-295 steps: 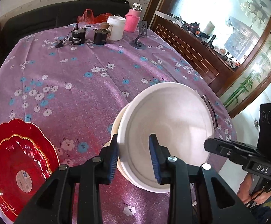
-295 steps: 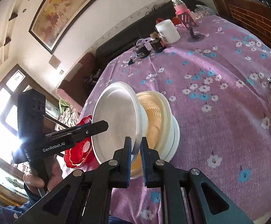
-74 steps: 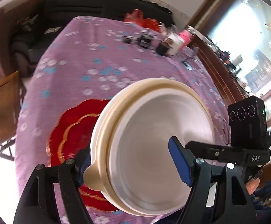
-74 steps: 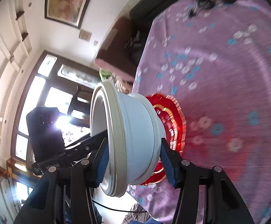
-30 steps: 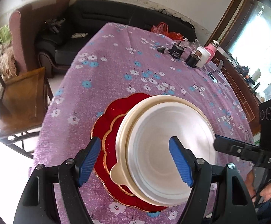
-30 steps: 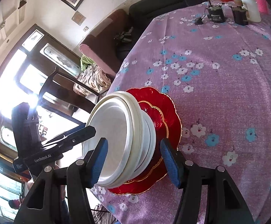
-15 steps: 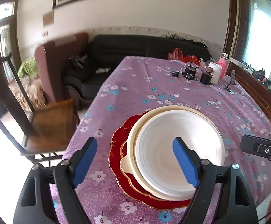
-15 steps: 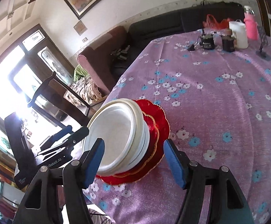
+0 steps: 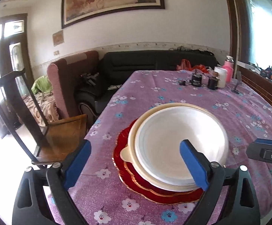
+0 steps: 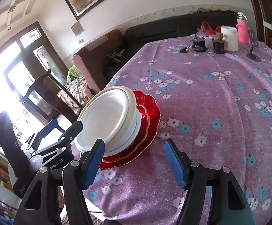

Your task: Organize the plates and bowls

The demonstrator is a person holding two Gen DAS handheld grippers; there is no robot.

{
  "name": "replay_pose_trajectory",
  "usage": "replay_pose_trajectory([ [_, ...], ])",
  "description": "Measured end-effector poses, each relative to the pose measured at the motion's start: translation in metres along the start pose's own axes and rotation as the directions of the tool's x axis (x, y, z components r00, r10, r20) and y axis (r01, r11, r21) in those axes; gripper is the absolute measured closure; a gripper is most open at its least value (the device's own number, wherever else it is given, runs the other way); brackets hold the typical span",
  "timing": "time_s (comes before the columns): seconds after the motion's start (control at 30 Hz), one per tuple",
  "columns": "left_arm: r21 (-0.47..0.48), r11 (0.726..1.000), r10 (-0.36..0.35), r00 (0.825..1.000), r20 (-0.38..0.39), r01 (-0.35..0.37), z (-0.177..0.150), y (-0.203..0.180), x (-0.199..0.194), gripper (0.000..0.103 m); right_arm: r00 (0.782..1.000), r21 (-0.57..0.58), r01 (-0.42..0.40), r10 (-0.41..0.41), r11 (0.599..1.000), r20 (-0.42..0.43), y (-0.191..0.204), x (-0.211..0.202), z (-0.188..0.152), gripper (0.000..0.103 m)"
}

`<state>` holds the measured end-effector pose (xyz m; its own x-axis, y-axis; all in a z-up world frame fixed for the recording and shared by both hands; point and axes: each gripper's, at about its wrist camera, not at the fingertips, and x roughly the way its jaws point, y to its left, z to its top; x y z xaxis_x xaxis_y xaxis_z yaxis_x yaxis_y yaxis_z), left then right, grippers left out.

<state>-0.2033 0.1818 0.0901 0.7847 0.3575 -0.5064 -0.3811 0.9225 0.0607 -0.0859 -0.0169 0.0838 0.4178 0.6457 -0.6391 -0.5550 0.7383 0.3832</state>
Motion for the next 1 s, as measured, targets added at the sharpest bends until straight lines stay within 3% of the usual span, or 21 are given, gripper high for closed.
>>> replay_pose_trajectory([
  [0.1,0.013,0.998,0.061,0.998,0.016,-0.061,-0.003,0.001,0.001,0.005,1.0,-0.012,0.007,-0.007,1.0,0.022,0.002,0.002,-0.005,0.032],
  [0.27,-0.006,0.995,0.104,0.994,0.014,-0.104,-0.004,0.009,0.004,0.001,0.999,-0.019,0.023,-0.023,1.0,0.028,0.002,0.01,-0.005,0.03],
  [0.47,0.01,0.99,0.138,0.99,0.019,-0.138,-0.006,0.01,0.008,0.0,0.997,-0.052,0.057,-0.054,0.997,0.057,0.008,0.015,-0.005,0.021],
  [0.6,-0.014,0.993,0.114,0.993,0.021,-0.114,-0.009,0.015,0.01,0.0,0.994,-0.072,0.089,-0.084,0.993,0.077,0.013,0.016,-0.005,0.017],
  [0.7,0.006,0.99,0.141,0.99,-0.021,-0.141,-0.009,0.012,0.019,0.0,0.991,-0.077,0.109,-0.103,0.991,0.084,0.012,0.017,-0.004,0.016],
  [1.0,-0.061,0.998,0.004,0.999,-0.044,-0.006,-0.019,0.031,0.023,0.0,0.995,-0.046,0.051,-0.047,0.998,0.084,-0.008,0.014,-0.005,0.016],
])
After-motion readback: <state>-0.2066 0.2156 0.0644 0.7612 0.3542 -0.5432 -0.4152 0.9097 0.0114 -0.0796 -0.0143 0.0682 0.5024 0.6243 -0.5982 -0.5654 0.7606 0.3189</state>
